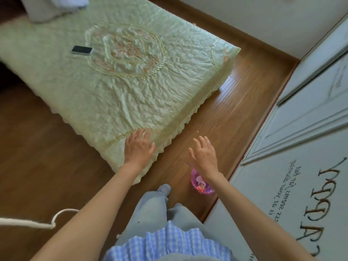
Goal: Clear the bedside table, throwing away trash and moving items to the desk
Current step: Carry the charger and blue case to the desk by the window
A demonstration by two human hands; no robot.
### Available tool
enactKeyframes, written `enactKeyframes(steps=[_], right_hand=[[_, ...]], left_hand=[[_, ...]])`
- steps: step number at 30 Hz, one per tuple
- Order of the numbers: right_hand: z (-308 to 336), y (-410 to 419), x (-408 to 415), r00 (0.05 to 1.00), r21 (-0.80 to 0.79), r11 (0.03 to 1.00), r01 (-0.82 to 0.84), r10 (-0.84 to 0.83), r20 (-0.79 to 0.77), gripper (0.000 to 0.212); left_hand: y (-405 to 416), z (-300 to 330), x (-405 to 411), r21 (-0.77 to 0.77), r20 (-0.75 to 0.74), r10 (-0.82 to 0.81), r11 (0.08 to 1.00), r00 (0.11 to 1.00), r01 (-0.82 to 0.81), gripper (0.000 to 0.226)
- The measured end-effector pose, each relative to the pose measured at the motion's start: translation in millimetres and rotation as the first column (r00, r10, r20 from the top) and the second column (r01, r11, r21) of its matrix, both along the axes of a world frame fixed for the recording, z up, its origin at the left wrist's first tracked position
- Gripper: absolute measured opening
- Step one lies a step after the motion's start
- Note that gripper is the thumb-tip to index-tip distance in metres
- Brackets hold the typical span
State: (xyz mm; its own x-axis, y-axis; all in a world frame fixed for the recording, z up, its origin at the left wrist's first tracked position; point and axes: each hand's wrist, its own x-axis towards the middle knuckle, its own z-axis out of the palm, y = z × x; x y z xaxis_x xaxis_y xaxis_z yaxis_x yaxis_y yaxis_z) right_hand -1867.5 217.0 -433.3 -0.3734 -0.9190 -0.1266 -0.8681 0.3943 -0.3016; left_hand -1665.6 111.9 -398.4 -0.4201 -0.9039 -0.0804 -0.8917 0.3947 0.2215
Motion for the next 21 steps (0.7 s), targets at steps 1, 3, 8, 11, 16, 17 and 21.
enactKeyframes(steps=[1, 3, 8, 11, 16, 17, 21], right_hand=[[1.4, -5.6, 5.6, 0.999, 0.001, 0.999, -0.046, 0.046, 0.008, 0.048], [4.5, -16.2, 19.3, 0.992, -0.006, 0.992, -0.128, 0.128, 0.010, 0.048], [21.0, -43.0, 65.9, 0.952, -0.029, 0.952, -0.304, 0.304, 0.021, 0.050], [35.4, -60.3, 105.5, 0.914, -0.062, 0.913, -0.403, 0.405, 0.028, 0.049], [58.4, -96.0, 188.1, 0.845, -0.077, 0.843, -0.533, 0.534, 0.000, 0.051], [63.3, -105.4, 208.1, 0.832, -0.078, 0.829, -0.554, 0.555, -0.010, 0.051], [83.9, -144.6, 296.2, 0.782, -0.103, 0.776, -0.622, 0.622, -0.040, 0.051]], left_hand=[[2.7, 1.9, 9.7, 0.005, 0.009, 0.043, 0.999, 0.999, -0.043, 0.049], [8.3, 5.5, 29.3, 0.016, 0.016, 0.123, 0.992, 0.992, -0.124, 0.051], [21.8, 23.5, 84.2, -0.007, 0.004, 0.298, 0.955, 0.955, -0.298, 0.049], [24.7, 34.5, 123.1, -0.017, -0.030, 0.400, 0.916, 0.916, -0.401, 0.047], [15.5, 44.9, 197.3, -0.026, -0.047, 0.539, 0.841, 0.841, -0.541, 0.049], [11.8, 46.6, 214.0, -0.022, -0.047, 0.558, 0.829, 0.829, -0.559, 0.050], [-7.2, 51.7, 287.3, -0.022, -0.063, 0.619, 0.783, 0.783, -0.622, 0.053]])
